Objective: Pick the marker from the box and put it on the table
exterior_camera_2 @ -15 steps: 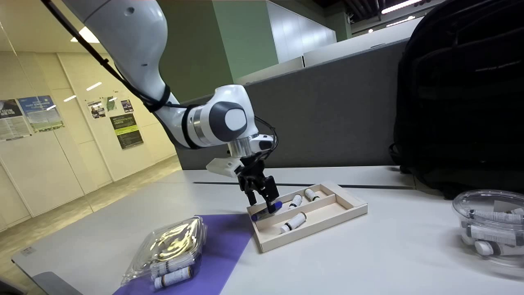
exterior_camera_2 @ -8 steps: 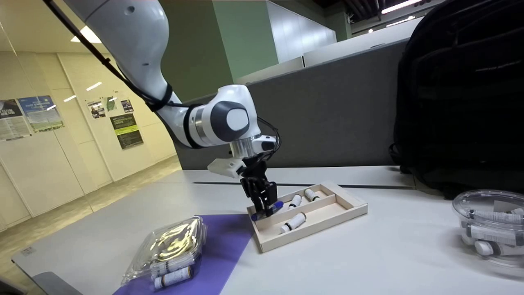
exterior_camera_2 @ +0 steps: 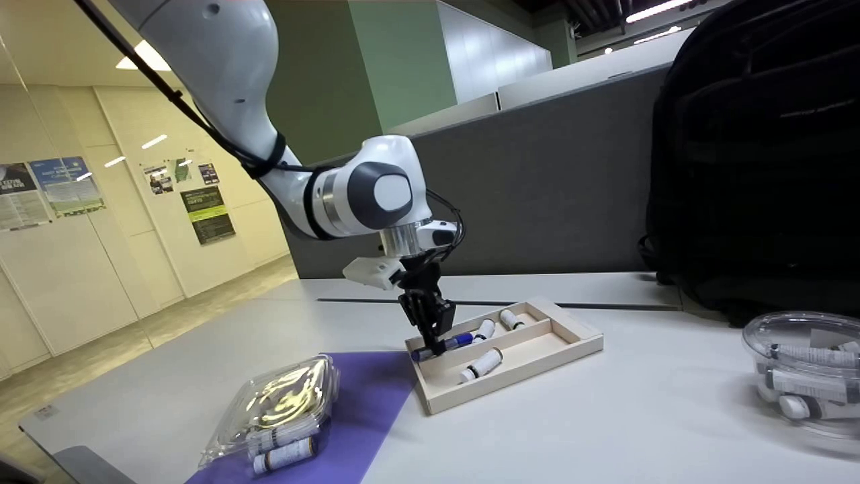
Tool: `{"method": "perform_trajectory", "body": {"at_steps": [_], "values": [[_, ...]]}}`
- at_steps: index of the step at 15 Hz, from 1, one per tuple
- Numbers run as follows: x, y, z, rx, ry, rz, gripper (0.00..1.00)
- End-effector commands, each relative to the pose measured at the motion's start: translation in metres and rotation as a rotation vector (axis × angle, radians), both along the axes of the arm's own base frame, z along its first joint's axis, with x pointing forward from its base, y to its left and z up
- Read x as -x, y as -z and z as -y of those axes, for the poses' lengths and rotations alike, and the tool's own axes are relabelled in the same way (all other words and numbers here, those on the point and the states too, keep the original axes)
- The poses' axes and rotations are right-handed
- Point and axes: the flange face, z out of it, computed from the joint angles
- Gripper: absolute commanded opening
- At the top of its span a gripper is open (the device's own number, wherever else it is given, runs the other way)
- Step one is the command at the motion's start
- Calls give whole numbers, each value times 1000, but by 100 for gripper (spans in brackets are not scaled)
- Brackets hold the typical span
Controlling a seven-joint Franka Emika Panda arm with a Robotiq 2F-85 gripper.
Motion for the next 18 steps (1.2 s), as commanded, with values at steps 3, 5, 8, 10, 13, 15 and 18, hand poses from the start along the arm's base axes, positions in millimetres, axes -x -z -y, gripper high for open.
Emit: {"method": "perform_trajectory", "body": {"at_steps": [3, 5, 8, 10, 13, 15, 18], "values": [[19, -19, -8, 4, -67, 19, 5], [28, -23, -17, 27, -139, 32, 5], [43, -28, -34, 83, -261, 87, 5], [53, -28, -48, 103, -343, 138, 5], [67, -23, -66, 124, -457, 190, 5], [74, -18, -75, 120, -512, 207, 5], [83, -11, -86, 109, -597, 197, 5]]}}
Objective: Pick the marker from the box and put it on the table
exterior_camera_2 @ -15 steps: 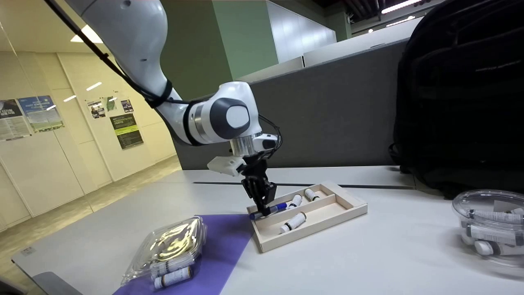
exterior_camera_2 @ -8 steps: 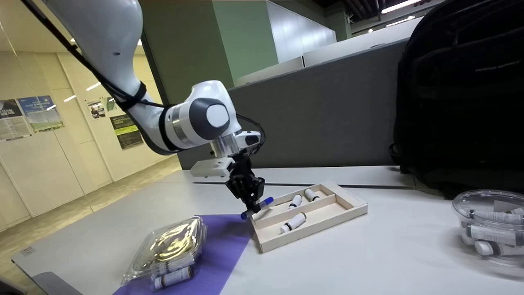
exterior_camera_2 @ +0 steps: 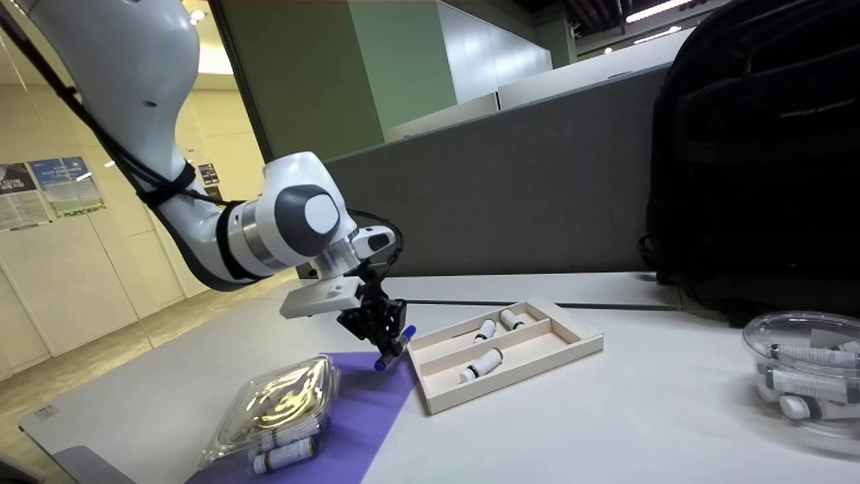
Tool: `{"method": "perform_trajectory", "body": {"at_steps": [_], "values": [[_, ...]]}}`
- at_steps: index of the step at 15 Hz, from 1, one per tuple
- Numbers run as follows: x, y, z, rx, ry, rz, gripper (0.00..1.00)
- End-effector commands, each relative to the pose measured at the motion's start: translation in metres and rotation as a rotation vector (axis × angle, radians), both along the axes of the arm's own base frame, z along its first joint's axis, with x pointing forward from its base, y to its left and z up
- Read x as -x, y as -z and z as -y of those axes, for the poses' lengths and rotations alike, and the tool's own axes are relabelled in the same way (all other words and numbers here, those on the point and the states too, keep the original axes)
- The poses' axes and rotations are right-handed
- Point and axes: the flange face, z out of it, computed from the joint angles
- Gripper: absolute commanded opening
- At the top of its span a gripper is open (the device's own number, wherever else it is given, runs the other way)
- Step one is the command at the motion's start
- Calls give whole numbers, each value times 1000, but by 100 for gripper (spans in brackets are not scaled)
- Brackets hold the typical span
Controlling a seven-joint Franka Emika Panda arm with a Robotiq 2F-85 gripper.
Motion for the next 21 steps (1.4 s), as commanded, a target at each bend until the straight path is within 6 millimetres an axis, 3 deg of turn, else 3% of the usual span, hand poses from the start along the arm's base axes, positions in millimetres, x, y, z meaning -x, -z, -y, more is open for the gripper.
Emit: {"method": "perform_trajectory", "body": {"at_steps": [1, 8, 9, 10, 13, 18, 21], "values": [[14, -2, -6, 14, -114, -9, 5], [29, 11, -7, 106, -314, -130, 7], [29, 12, -7, 112, -326, -141, 47], [29, 10, -6, 113, -336, -144, 47], [28, 7, -3, 103, -310, -171, 66], [30, -26, 10, 58, -123, -329, 98], [31, -57, 17, 27, -3, -360, 100]]}}
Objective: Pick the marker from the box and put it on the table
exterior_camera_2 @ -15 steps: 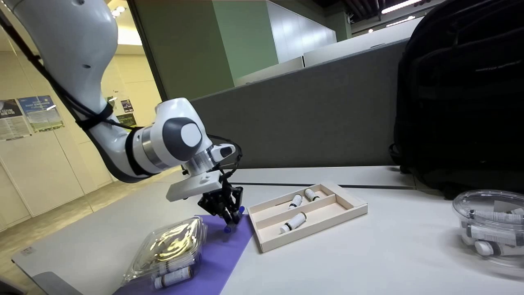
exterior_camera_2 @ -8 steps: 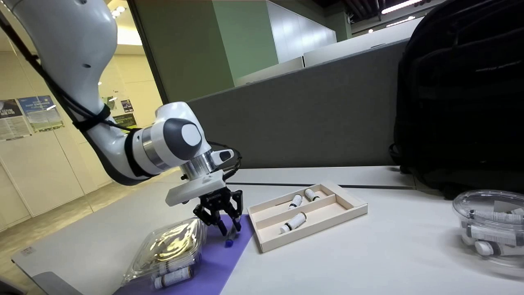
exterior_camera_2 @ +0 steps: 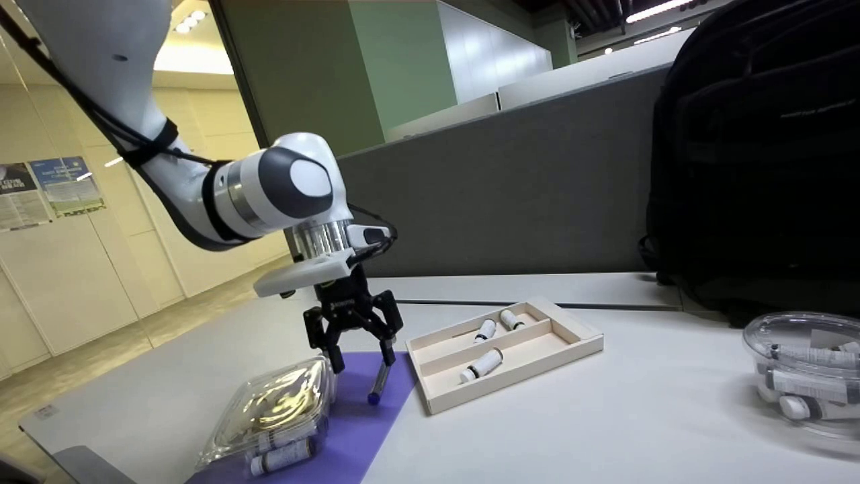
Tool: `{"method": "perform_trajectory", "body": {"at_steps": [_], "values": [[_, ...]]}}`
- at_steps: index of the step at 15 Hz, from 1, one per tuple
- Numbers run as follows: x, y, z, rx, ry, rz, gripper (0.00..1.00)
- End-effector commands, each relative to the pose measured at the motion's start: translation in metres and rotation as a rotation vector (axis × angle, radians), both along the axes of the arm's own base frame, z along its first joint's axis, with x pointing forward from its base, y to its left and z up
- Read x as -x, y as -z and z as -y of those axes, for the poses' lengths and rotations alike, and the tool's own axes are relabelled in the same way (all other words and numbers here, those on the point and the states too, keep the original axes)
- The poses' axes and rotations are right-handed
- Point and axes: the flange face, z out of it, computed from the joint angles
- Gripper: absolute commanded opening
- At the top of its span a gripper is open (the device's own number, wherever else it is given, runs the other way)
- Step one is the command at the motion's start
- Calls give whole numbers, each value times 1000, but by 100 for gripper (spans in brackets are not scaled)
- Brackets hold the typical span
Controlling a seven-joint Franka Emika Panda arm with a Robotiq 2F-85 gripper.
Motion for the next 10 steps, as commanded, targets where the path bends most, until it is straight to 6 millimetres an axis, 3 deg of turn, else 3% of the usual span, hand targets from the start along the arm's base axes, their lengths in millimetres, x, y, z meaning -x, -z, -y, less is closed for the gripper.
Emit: {"method": "perform_trajectory", "body": {"at_steps": [1, 6, 10], "values": [[1, -43, 7, -8, 145, 0, 100], [-10, -76, 19, -51, 326, 160, 100], [-16, -84, 32, -95, 390, 252, 100]]}}
